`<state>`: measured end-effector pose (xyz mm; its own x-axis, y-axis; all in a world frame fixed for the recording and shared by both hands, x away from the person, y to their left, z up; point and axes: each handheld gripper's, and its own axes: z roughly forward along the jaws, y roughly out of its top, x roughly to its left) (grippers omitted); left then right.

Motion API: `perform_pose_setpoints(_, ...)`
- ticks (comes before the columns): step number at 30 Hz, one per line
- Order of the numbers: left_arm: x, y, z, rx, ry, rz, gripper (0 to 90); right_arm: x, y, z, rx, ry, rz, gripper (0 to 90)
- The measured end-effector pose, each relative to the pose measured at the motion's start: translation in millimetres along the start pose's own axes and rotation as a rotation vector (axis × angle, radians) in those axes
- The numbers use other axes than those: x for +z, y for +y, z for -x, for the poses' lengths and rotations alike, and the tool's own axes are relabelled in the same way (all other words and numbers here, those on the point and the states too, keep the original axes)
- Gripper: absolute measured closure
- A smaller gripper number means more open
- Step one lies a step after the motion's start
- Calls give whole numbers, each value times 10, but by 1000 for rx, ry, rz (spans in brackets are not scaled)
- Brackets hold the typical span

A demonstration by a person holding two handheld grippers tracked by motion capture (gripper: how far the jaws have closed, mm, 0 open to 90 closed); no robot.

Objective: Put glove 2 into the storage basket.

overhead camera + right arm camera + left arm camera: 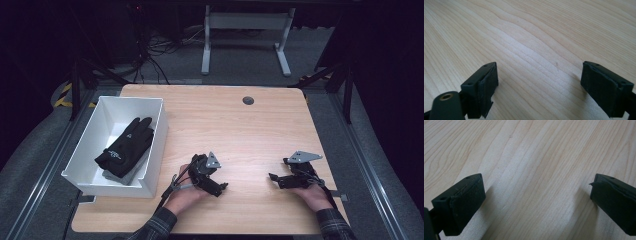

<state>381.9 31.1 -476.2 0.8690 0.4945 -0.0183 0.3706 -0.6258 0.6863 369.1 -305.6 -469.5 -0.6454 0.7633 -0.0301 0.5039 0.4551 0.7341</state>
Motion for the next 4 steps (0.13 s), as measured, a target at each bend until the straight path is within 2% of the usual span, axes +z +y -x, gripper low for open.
perform_pose_setpoints(4, 0, 0, 0, 0, 0, 0, 2, 0, 0, 0, 0, 0, 0, 148)
